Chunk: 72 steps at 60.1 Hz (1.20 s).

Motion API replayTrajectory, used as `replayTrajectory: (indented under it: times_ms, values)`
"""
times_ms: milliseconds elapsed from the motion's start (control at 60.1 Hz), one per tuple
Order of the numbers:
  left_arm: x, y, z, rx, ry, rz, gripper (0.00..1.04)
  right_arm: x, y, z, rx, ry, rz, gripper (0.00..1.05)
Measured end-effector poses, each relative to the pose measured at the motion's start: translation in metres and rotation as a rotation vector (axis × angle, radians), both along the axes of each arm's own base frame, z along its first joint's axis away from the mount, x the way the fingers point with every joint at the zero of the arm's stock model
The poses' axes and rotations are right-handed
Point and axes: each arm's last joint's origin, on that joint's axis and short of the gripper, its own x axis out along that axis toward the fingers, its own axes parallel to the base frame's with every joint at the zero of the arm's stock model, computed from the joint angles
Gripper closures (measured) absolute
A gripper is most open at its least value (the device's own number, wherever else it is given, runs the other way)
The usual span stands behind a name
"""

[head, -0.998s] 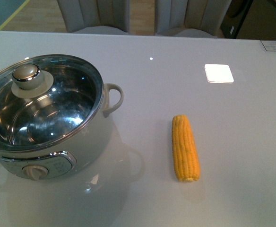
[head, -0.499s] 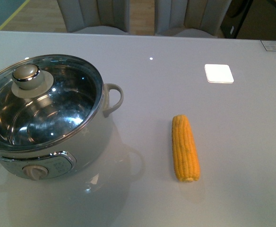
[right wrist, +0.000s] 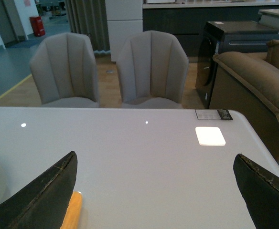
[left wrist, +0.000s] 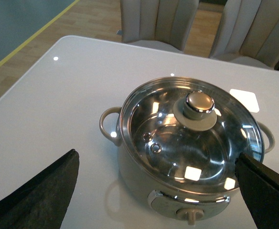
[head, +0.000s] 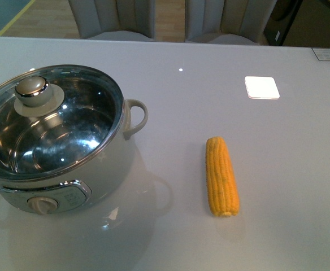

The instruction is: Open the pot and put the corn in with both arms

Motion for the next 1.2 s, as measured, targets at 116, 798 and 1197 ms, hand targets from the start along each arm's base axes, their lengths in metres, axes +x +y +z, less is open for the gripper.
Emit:
replayTrajectory:
  times_ms: [116,798,1197]
  values:
    - [0.017,-0.008,0.008,-0.013,-0.027,-0.040,0.07,0.000,0.000,0.000,0.000,0.000,0.000,0.09]
    - [0.146,-0.047,-0.074,0.121,-0.031,-0.083,0.07,0.000,0.000,0.000,0.000,0.000,0.000,0.09]
    - [0.174,-0.053,-0.099,0.143,0.030,-0.084,0.07,0.000,0.000,0.000,0.000,0.000,0.000,0.09]
